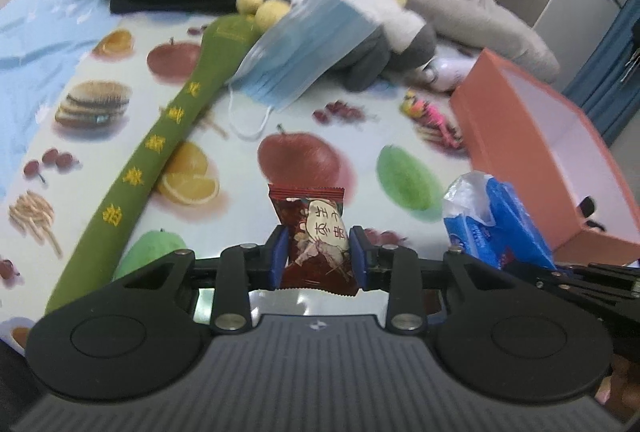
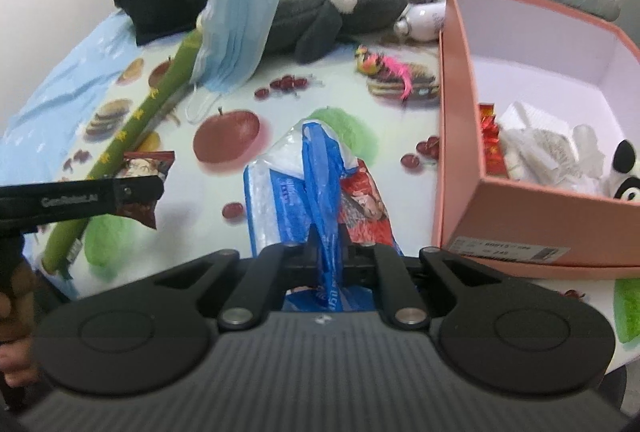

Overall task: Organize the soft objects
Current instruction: 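Lift and carry the snack packet and blue bag with both tools over the shoebox, then open both grippers to drop the packet and blue bag into the shoebox, then withdraw both tools from the shoebox toward the face mask and toy bird, then grasp the blue face mask with the left gripper while the right grasps the yellow toy bird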

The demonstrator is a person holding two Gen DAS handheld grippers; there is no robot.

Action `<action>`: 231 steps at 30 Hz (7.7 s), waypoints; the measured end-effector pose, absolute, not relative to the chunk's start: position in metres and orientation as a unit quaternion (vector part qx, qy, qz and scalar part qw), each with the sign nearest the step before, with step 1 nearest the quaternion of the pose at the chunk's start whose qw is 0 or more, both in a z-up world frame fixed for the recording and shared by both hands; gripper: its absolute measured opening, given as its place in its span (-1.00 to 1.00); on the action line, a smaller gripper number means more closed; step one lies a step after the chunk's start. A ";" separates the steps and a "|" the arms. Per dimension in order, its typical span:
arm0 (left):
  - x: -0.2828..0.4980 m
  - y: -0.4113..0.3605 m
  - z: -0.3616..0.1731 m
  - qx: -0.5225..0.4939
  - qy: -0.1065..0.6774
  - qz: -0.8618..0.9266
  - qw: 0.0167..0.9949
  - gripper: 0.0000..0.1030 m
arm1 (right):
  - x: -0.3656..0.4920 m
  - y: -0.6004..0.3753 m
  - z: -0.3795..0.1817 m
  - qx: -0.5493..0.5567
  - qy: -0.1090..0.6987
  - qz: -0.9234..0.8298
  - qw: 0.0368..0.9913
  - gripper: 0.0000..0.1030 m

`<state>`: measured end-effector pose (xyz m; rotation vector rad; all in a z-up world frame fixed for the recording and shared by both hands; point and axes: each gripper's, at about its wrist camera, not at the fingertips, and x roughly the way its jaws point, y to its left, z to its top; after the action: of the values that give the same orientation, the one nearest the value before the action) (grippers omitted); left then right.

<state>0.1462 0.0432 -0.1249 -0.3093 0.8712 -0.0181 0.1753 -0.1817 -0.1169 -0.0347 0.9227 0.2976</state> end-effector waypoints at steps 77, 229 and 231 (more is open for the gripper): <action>0.363 -0.261 -0.084 -0.029 0.458 -0.221 0.860 -0.09 | 0.290 -0.430 -0.096 0.128 0.434 -0.018 0.891 -0.26; 0.190 0.015 -0.179 -0.105 0.455 -0.024 0.884 -0.94 | 0.268 -0.151 -0.177 -0.060 0.463 0.129 0.875 -0.85; 0.175 0.012 -0.175 -0.107 0.453 -0.027 0.885 -0.94 | 0.252 -0.154 -0.175 -0.062 0.464 0.134 0.873 -0.85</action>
<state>0.1750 0.0116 -0.1754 -0.2224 0.9419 -0.0565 0.2516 -0.1542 -0.1751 -0.1296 0.9700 0.2791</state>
